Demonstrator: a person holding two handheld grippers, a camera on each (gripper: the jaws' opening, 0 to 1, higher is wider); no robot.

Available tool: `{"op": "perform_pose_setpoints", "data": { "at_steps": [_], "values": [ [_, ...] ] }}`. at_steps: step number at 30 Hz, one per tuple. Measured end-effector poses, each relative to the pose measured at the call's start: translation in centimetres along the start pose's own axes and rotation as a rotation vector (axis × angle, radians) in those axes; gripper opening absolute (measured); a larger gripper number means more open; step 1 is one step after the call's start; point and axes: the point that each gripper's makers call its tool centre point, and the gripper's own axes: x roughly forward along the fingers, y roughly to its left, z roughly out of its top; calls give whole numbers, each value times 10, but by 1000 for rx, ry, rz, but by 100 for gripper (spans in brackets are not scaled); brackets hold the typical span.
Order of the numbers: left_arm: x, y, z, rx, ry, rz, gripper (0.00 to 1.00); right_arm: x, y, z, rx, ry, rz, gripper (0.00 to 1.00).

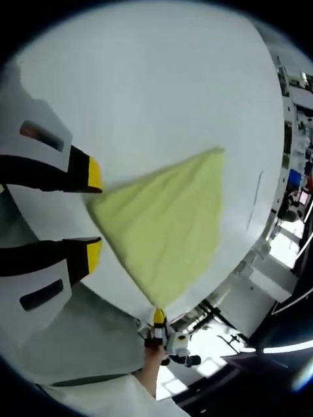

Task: Fold the garment on the visible template until the final outline fits inside the template.

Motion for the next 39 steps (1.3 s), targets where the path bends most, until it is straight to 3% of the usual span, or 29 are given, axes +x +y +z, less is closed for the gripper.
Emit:
{"op": "perform_pose_setpoints", "data": {
  "at_steps": [14, 26, 32, 39],
  "values": [
    [4, 3, 5, 19, 6, -6, 1, -1, -1, -1, -51, 14, 8, 2],
    [1, 7, 8, 67, 38, -18, 0, -11, -1, 6, -159, 60, 54, 2],
    [0, 7, 9, 93, 59, -28, 0, -11, 0, 6, -282, 147, 106, 2],
    [-1, 9, 4, 88, 67, -36, 0, -11, -1, 3, -347, 196, 126, 2]
  ]
}}
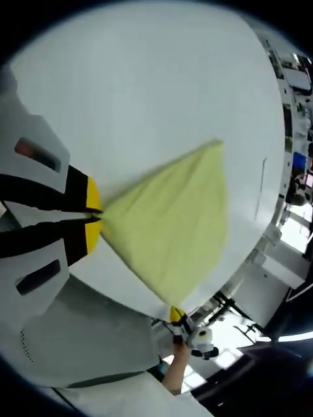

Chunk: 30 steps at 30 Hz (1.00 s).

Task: Fold the garment on the visible template until the final outline fits inside the template.

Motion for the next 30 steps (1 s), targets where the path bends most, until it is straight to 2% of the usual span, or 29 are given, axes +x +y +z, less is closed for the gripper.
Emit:
{"op": "perform_pose_setpoints", "data": {
  "at_steps": [9, 18, 30],
  "values": [
    [-1, -1, -5, -14, 5, -2, 0, 1, 0, -5, -8, 12, 5, 2],
    [2, -1, -8, -25, 16, -6, 0, 3, -3, -9, -80, 56, -15, 2],
    [3, 0, -10, -34, 21, -4, 0, 5, -4, -13, -61, 69, -23, 1]
  ]
}}
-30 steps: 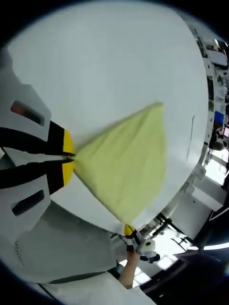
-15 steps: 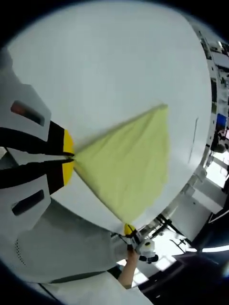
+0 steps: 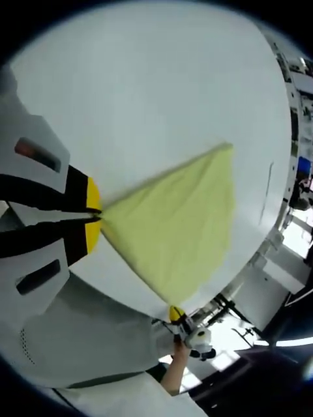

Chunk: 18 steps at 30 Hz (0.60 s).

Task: Fold the garment on the visible template until the final outline fits inside the template.

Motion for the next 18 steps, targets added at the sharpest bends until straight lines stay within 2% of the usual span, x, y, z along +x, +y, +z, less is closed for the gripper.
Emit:
{"op": "perform_pose_setpoints", "data": {
  "at_steps": [5, 11, 14, 18],
  "values": [
    [0, 1, -1, -7, 2, 4, 0, -4, -3, -5, 11, 17, -29, 1],
    [-1, 3, -4, -5, 24, 13, 1, -12, -5, -10, 50, 1, -41, 1],
    [-5, 10, -7, 6, 38, 46, 0, -15, -6, -10, 65, -11, -51, 1],
    [-12, 12, -2, -18, 10, 51, 0, -17, -7, -9, 87, -36, -65, 1]
  ]
}}
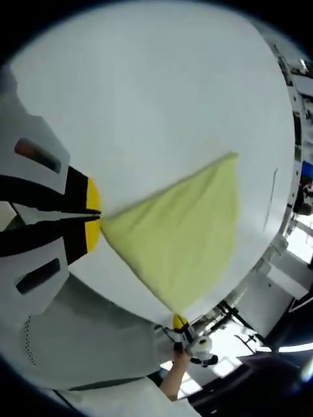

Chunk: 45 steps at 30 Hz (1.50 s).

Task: Fold the garment on the visible template until the final outline fits inside the template.

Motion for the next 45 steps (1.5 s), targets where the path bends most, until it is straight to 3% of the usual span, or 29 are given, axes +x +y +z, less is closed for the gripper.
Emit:
{"op": "perform_pose_setpoints", "data": {
  "at_steps": [8, 12, 15, 21, 45],
  "values": [
    [-15, 0, 14, -15, -40, 36, 9, -7, 4, 9, 55, -17, -26, 1],
    [-20, -3, 18, -16, -50, 49, 14, -13, 2, 21, 79, -56, -60, 3],
    [-25, -6, 19, -13, -57, 55, 19, -18, 10, 30, 86, -93, -37, 9],
    [-36, -12, 22, -24, -74, 61, 27, -29, 13, 39, 81, -115, -61, 17],
    [-101, -66, 19, 17, -86, 52, 60, -97, 41, 50, 142, -186, -122, 58]
  ]
}}
